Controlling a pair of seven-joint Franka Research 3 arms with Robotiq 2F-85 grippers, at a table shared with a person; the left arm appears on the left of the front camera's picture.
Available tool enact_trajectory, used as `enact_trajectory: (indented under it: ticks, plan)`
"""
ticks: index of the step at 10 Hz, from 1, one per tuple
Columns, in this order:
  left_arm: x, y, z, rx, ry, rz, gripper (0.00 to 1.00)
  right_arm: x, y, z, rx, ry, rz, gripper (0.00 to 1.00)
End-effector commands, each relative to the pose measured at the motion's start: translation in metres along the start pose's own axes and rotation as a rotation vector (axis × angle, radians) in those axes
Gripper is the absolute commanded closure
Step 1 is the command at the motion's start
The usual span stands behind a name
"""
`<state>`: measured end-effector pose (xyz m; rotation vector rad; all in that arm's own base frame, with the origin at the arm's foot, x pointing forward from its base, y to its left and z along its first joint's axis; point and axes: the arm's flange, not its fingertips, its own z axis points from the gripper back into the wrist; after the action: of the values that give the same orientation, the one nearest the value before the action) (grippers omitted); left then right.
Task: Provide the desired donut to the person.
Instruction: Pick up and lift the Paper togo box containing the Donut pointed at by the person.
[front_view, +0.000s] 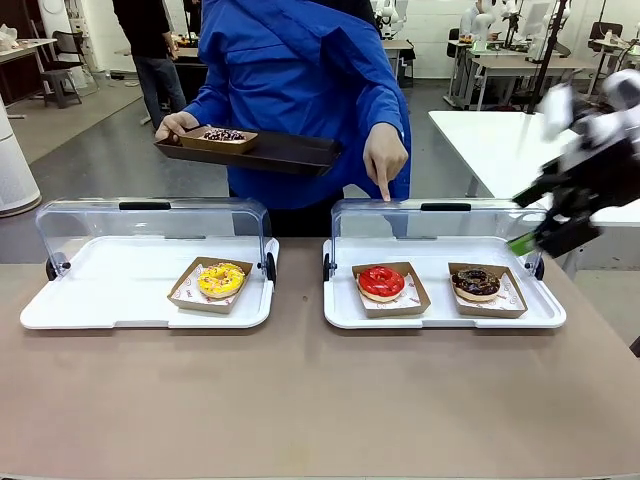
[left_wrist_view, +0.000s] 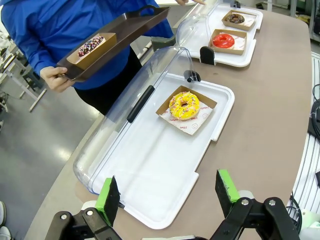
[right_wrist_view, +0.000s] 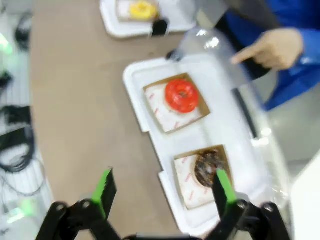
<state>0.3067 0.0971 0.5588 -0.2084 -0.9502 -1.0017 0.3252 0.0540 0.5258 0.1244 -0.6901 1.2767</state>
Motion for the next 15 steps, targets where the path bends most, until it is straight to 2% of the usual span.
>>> enact_trajectory:
  ticks: [1, 3, 5, 7, 8, 13, 15]
  plan:
    - [0.001, -0.001, 0.000, -0.002, -0.008, 0.023, 0.00, 0.026, -0.004, -0.048, 0.026, 0.178, 0.086, 0.00]
    - [0.001, -0.001, 0.000, -0.002, -0.008, 0.023, 0.00, 0.033, 0.012, -0.090, 0.050, 0.251, 0.145, 0.00]
    - [0.001, -0.001, 0.000, -0.002, -0.008, 0.023, 0.00, 0.029, 0.019, -0.125, 0.086, 0.261, 0.170, 0.00]
    - [0.001, -0.001, 0.000, -0.002, -0.008, 0.023, 0.00, 0.023, 0.018, -0.121, 0.067, 0.189, 0.147, 0.00]
    - [0.001, -0.001, 0.000, -0.002, -0.008, 0.023, 0.00, 0.028, 0.022, -0.124, 0.087, 0.255, 0.177, 0.00]
    - [0.001, -0.001, 0.000, -0.002, -0.008, 0.023, 0.00, 0.027, 0.020, -0.124, 0.084, 0.246, 0.171, 0.00]
    - [0.001, -0.001, 0.000, -0.002, -0.008, 0.023, 0.00, 0.029, 0.013, -0.151, 0.087, 0.258, 0.244, 0.00]
